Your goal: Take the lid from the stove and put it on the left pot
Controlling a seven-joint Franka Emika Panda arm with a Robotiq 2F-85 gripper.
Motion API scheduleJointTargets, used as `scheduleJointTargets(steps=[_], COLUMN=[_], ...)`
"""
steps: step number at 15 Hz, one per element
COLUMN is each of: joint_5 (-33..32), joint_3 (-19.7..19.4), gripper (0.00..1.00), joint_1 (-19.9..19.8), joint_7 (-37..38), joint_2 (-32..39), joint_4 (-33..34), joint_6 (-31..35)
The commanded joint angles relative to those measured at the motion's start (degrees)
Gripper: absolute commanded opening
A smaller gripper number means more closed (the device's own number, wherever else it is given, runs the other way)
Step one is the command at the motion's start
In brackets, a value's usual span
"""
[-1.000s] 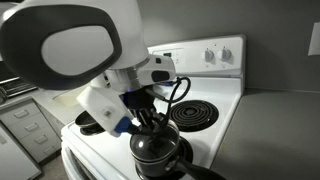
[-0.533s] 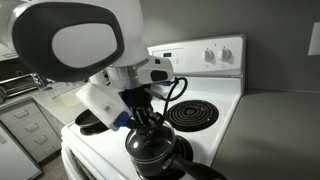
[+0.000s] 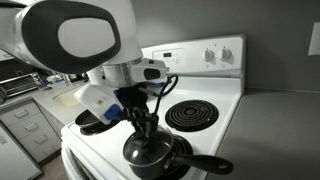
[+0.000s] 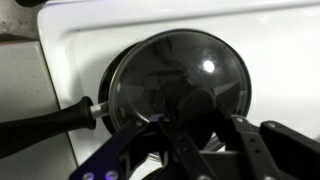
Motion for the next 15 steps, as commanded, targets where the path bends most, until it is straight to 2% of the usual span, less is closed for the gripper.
scheduleJointTargets(steps=[1,14,15], joint_5=[-2.3,-3.9,-4.0], joint_3=[1.6,1.8,1.8], gripper=[0.15,0.15,0.65], joint_1=[-1.9,-2.8,-2.8], joint_7=[0.8,1.1,1.1], joint_2=[2.5,3.0,3.0], joint_4=[0.4,0.6,0.6], joint_6=[0.9,3.5,3.3])
